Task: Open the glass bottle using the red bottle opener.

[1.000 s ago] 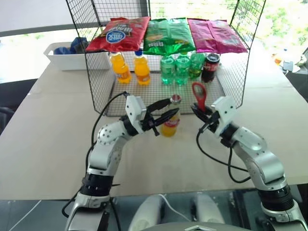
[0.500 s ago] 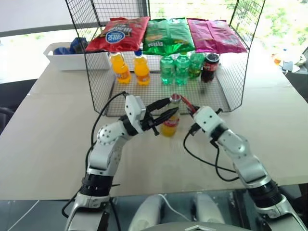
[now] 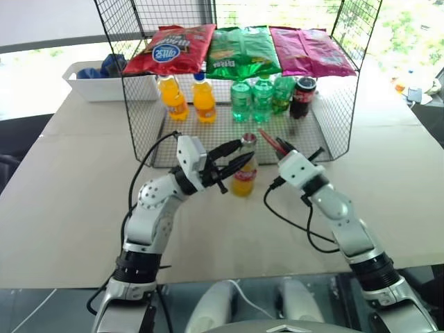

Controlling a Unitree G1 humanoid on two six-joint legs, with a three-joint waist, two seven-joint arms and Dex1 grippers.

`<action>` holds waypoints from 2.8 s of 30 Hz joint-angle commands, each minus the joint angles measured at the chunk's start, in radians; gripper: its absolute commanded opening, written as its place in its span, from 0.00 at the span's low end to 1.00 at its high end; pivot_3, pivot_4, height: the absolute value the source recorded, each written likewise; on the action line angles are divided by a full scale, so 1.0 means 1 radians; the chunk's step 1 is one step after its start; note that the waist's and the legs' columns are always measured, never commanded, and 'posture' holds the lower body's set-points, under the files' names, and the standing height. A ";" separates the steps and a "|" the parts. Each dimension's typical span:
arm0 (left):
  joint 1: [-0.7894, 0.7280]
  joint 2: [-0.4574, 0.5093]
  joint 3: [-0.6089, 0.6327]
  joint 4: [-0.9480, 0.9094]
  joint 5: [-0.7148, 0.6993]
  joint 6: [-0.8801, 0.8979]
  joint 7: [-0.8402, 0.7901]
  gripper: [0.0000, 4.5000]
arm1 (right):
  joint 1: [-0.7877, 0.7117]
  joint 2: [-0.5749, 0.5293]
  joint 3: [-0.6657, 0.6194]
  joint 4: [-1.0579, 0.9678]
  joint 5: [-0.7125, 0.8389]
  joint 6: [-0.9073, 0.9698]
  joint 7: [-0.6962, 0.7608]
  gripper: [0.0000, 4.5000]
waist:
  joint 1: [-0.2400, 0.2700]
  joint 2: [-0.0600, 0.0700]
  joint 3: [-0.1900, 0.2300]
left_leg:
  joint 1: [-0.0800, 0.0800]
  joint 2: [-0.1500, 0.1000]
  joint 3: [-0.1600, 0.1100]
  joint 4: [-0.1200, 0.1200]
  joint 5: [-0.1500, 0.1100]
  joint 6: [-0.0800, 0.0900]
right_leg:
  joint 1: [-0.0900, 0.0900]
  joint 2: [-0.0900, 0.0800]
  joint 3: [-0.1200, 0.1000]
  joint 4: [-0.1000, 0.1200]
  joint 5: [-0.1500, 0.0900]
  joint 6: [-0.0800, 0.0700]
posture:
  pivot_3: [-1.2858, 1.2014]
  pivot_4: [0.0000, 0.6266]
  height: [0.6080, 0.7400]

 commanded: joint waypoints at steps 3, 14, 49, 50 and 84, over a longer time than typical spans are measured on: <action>0.011 0.011 0.001 0.015 0.014 0.020 0.011 0.32 | -0.031 0.007 0.003 0.007 -0.042 -0.049 -0.013 0.00 | 0.000 0.000 0.000 | 0.000 0.000 0.000 0.000 0.000 0.000 | 0.000 0.000 0.000 0.000 0.000 0.000 | 0.52 0.24 1.00; 0.015 0.014 -0.006 0.009 0.016 0.020 0.004 0.32 | -0.077 -0.016 0.043 0.068 -0.163 -0.140 -0.029 0.00 | 0.000 0.000 0.000 | 0.001 0.000 0.000 0.000 0.000 0.000 | 0.000 0.000 0.000 0.000 0.000 0.000 | 0.52 0.24 1.00; 0.013 0.005 -0.017 0.018 0.025 0.022 0.014 0.32 | -0.402 -0.192 -0.020 0.297 -0.193 -0.415 -0.021 0.00 | -0.001 0.000 0.000 | 0.001 0.000 0.001 -0.001 0.000 0.000 | 0.001 0.000 0.001 -0.001 0.000 0.000 | 0.52 0.24 1.00; 0.013 0.005 -0.017 0.017 0.025 0.022 0.015 0.32 | -0.417 -0.198 -0.022 0.299 -0.192 -0.421 -0.019 0.00 | -0.001 0.000 0.000 | 0.001 0.000 0.001 -0.001 0.000 0.000 | 0.001 0.000 0.001 -0.001 0.000 0.000 | 0.52 0.24 1.00; 0.027 0.004 -0.003 0.024 0.047 -0.031 0.042 0.83 | -0.280 -0.100 -0.099 0.171 -0.002 -0.213 0.073 0.00 | 0.000 0.000 0.000 | 0.000 0.001 0.001 -0.002 0.000 0.000 | 0.000 0.001 0.001 -0.001 0.000 0.000 | 0.52 0.24 1.00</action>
